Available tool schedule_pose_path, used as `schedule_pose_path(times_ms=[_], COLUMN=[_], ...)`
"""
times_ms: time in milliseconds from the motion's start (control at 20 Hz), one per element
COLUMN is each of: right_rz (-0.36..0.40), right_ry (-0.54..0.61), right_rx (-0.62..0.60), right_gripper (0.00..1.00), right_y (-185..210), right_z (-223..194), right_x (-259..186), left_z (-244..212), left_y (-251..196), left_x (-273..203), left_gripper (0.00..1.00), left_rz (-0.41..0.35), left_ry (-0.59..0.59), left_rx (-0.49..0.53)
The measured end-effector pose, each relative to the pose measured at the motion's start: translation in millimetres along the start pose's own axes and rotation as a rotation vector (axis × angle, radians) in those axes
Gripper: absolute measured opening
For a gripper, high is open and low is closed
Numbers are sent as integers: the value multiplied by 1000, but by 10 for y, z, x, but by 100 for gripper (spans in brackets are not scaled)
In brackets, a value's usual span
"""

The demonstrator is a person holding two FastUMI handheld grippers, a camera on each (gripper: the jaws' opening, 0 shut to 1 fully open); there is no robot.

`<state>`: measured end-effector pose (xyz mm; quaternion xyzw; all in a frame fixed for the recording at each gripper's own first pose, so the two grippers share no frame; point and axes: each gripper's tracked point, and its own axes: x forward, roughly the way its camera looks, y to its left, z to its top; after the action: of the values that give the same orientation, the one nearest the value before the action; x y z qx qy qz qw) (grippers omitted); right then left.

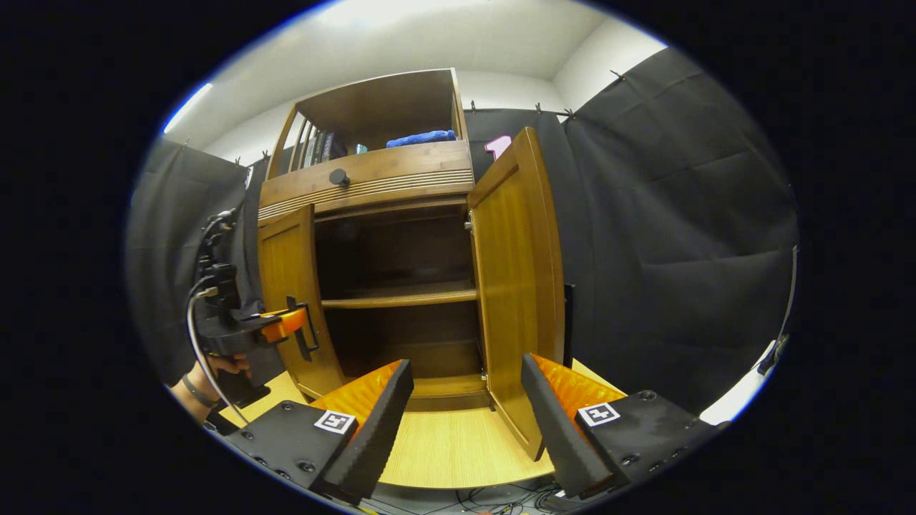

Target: Open the right door of the double-door shoe cabinet with the right hand, and open the left door with the left hand.

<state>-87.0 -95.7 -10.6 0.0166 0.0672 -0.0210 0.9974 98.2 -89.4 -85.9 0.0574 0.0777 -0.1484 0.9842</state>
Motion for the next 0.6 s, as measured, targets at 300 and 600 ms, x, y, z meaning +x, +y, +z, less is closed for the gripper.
schedule_pose_path(times_ms=[300,600], right_rz=[60,93], right_ry=[12,0], right_rx=[23,22], right_gripper=[95,98], right_y=[157,267], right_z=[-72,-47], right_x=[16,87], left_z=[89,161], left_y=[416,911], left_x=[-634,-1112], left_gripper=[22,17], left_rz=[113,237], left_ry=[-39,-64], left_rx=[-3,6])
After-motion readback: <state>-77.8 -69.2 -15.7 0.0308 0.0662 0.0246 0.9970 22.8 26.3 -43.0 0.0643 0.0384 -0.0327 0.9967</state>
